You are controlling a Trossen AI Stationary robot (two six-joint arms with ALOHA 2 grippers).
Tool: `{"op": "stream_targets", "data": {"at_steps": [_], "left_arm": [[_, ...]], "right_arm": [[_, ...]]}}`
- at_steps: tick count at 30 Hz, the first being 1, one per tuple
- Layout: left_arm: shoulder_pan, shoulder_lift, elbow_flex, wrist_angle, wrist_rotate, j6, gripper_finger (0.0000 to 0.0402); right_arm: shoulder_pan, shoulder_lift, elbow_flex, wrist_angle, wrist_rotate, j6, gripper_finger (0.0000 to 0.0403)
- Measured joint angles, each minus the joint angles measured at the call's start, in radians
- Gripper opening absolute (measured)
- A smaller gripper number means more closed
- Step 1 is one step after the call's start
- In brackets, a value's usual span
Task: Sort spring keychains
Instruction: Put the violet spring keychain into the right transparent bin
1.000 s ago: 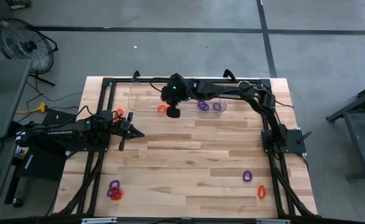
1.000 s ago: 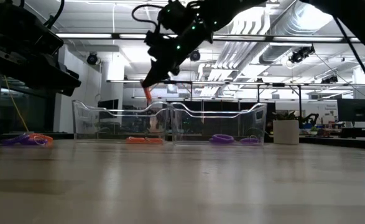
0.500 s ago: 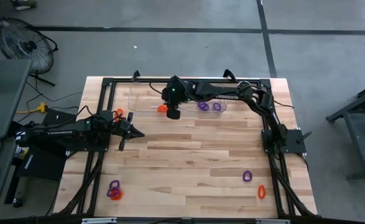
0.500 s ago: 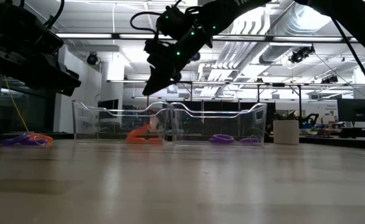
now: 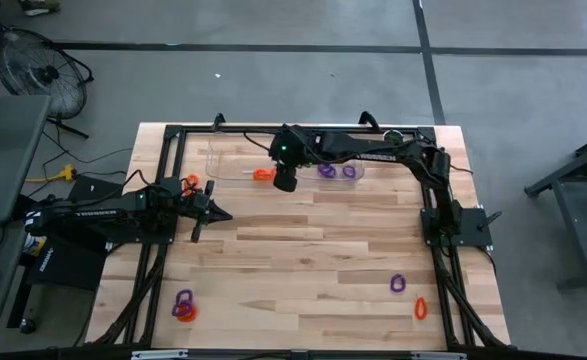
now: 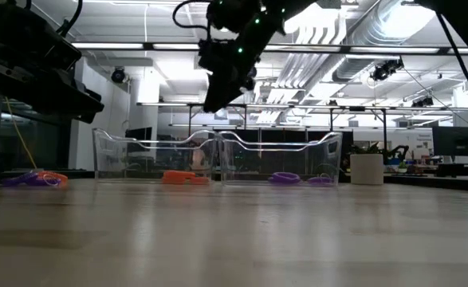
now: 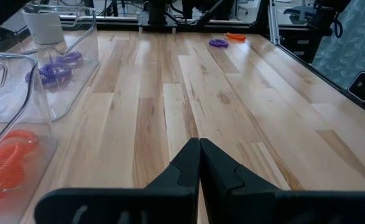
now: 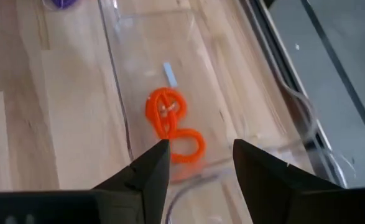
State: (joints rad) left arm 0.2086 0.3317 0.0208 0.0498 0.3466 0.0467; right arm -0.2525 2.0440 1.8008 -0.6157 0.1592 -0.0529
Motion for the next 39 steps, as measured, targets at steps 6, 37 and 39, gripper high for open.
{"op": "stream_targets", "data": {"at_steps": [6, 37, 39], "left_arm": [[0.000, 0.000, 0.000, 0.000, 0.000, 0.000, 0.0001], [0.000, 0.000, 0.000, 0.000, 0.000, 0.000, 0.0001], [0.000, 0.000, 0.000, 0.000, 0.000, 0.000, 0.0001]], "right_arm": [[0.021, -0.068, 0.000, -0.151, 0.035, 0.107, 0.0159], [0.398, -0.455, -0.563, -0.502, -0.181, 1.211, 0.0151], [0.443, -0.477, -0.617, -0.476, -0.203, 1.295, 0.0151]]}}
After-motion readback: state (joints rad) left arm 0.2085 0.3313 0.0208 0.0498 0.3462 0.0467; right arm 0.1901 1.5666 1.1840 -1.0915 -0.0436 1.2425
